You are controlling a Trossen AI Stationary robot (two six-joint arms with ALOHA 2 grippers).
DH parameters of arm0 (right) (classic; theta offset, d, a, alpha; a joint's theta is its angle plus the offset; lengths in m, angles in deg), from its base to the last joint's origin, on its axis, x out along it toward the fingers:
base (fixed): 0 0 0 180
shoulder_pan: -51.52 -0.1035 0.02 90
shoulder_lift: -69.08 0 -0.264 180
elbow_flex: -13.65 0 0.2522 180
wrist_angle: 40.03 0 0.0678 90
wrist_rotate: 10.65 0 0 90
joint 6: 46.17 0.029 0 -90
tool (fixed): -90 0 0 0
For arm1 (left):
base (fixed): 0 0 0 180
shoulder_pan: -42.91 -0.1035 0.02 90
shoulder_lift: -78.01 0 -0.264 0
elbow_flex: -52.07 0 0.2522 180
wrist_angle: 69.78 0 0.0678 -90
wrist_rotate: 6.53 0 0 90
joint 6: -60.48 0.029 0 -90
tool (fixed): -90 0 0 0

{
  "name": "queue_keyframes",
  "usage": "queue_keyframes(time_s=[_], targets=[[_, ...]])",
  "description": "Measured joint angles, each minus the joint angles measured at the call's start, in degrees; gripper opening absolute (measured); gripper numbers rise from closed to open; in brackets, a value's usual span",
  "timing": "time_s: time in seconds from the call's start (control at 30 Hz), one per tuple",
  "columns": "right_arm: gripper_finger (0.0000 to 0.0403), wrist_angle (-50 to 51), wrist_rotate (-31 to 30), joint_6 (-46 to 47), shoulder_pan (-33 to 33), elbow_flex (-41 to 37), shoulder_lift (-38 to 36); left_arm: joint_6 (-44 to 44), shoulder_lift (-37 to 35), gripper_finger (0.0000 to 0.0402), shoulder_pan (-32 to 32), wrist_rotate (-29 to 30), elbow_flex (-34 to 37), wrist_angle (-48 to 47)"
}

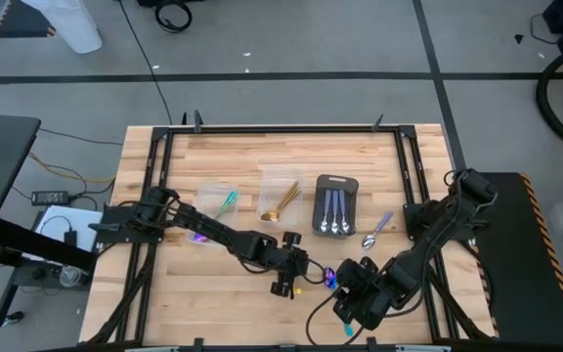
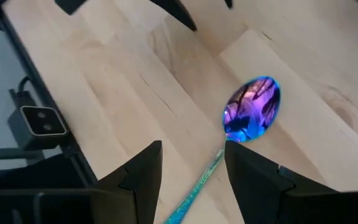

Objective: Sort silverware by color (type)
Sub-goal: Put the blue spoon into the left transparent bin

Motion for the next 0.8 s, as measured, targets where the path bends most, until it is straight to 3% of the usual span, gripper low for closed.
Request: queue_keyframes(time_s=[0.37,0.5,0.8], targets=[[0.0185,7.3,3.3,6.7,0.5,6.5,7.2,-1.4,0.0,0.0176,0.7,-0.1,0.0,-0.6],[0.0185,10.4,7.2,6.9,1.2,9.1,10.9,-1.5,0.0,0.0176,0.7,0.0,0.0,-1.9],[0.0185,13.7,8.3,6.9,1.3,13.2,16.7,-1.4,-0.9,0.0176,1.0,2.5,0.0,-8.4]])
